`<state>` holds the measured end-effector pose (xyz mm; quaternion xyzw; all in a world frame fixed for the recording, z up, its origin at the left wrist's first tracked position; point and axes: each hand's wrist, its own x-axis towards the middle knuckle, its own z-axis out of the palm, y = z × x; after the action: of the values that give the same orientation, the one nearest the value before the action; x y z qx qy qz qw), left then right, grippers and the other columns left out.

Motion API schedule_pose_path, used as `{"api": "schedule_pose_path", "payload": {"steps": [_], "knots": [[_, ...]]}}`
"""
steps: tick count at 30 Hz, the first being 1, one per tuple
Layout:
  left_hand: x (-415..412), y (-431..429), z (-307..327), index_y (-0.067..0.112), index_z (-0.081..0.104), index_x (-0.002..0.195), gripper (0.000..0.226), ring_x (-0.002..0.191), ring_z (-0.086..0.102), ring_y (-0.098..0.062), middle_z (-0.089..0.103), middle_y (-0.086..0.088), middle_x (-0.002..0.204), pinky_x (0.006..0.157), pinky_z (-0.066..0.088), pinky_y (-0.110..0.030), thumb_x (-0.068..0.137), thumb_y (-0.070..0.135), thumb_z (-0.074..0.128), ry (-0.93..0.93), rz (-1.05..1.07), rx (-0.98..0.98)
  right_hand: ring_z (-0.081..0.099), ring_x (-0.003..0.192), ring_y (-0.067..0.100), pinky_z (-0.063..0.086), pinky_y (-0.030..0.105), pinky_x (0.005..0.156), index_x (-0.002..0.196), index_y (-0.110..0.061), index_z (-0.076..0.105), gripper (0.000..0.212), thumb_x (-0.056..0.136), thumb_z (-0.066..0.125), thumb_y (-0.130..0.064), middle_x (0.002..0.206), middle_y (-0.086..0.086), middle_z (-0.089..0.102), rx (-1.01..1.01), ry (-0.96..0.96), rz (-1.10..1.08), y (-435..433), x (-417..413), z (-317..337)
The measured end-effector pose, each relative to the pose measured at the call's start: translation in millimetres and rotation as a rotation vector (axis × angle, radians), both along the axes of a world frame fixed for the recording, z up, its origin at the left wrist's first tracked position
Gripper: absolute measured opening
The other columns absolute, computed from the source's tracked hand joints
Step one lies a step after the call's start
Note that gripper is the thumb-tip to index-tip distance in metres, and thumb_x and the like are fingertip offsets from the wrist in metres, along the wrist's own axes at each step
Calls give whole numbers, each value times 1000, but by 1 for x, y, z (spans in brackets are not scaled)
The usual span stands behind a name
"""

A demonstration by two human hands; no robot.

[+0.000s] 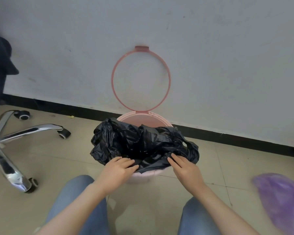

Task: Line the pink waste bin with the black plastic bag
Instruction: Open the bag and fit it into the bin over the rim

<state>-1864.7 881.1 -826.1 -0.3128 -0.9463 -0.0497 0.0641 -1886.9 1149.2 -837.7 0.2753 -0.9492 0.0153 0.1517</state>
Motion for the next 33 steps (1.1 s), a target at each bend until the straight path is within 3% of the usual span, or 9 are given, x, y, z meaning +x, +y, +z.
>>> {"api": "schedule_pose_path", "payload": {"steps": [3, 6, 12, 15, 18, 22, 25, 28, 33], "knots": [[16, -3, -10, 25, 75, 83, 11, 89, 70, -16, 75, 0, 97, 72, 58, -30, 73, 25, 72, 91, -41, -22, 72, 86, 27, 59, 26, 52, 96, -9, 73, 54, 45, 87, 4, 100, 13, 75, 46, 20, 107, 11, 8, -9], [34, -1, -21, 22, 75, 87, 49, 100, 67, -24, 69, -12, 111, 76, 57, -35, 95, 30, 27, 70, 38, -50, 72, 89, 28, 59, 27, 54, 96, -12, 74, 56, 43, 88, 3, 104, 14, 73, 90, 13, 90, 18, 11, -14], [27, 19, -7, 16, 70, 97, 43, 105, 63, -32, 65, -17, 118, 86, 48, -40, 93, 33, 31, 87, 231, 191, 69, 93, 34, 60, 38, 69, 87, -11, 75, 44, 46, 89, -2, 106, 20, 71, 71, 29, 90, 21, 12, -18], [1, 35, 6, 23, 56, 123, 49, 124, 49, -35, 52, -15, 135, 97, 43, -53, 83, 49, 46, -45, 329, 47, 68, 98, 34, 60, 41, 74, 81, -12, 74, 26, 57, 84, -12, 108, 20, 70, 12, -35, 26, 16, 15, -16], [-11, 37, -14, 35, 19, 141, 69, 141, 8, -37, 5, -9, 151, 110, 12, -61, 82, 70, 24, -146, 272, -63, 59, 104, 30, 59, 40, 73, 71, -8, 68, 17, 75, 55, -19, 101, 17, 71, -144, -14, -58, 7, 16, -11], [-15, 38, -28, 39, 19, 140, 73, 141, 10, -39, 17, -12, 153, 110, 10, -62, 76, 75, 18, -173, 272, -130, 62, 107, 39, 55, 45, 81, 92, -8, 68, 21, 78, 56, -18, 113, 20, 67, -84, 101, -152, -12, -3, 5], [-15, 36, -40, 42, -4, 140, 75, 141, -11, -37, -2, -11, 156, 110, -10, -60, 78, 75, 22, -220, 281, -104, 39, 131, 43, 38, 57, 100, 128, -19, 51, 50, 82, 65, -33, 142, 17, 45, 27, -95, -234, -24, -27, 6], [-14, 37, -29, 44, 22, 138, 73, 139, 17, -43, 27, -16, 151, 106, 13, -68, 74, 74, 41, -228, 290, -159, 1, 144, 35, 14, 57, 113, 145, -34, 15, 59, 93, 38, -51, 158, 9, 6, -30, -390, -392, -18, -58, -3], [-14, 37, -33, 45, 21, 138, 69, 141, 10, -39, 20, -14, 153, 107, 3, -68, 77, 73, 36, -173, 289, -134, 10, 143, 34, 20, 48, 114, 144, -37, 12, 66, 90, 48, -50, 158, 10, -5, -387, -806, -500, -14, -86, -10]]}}
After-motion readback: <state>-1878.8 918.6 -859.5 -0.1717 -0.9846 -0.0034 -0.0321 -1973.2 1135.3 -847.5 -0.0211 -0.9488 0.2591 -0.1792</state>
